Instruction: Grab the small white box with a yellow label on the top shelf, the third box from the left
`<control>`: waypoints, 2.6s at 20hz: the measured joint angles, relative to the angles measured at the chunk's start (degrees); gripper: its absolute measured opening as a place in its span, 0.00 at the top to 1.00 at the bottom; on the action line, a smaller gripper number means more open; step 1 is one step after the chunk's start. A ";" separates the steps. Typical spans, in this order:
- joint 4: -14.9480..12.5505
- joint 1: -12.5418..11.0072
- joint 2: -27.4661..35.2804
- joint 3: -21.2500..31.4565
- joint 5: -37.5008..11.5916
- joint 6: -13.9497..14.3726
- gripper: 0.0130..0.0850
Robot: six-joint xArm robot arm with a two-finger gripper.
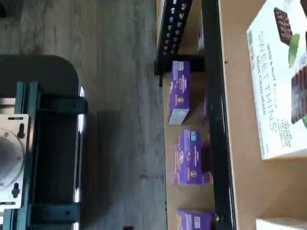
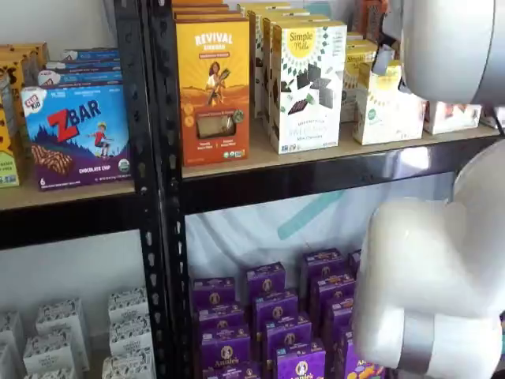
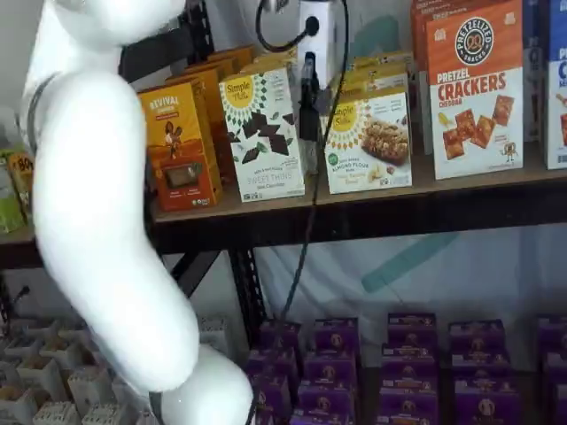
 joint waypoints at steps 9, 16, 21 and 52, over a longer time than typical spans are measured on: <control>-1.13 4.80 -1.09 1.94 -1.00 4.13 0.00; 4.15 2.30 -2.15 3.26 -7.79 2.89 0.00; 6.15 1.11 -1.26 2.74 -11.51 1.83 0.00; -6.51 5.11 7.11 -2.88 -10.36 2.28 0.00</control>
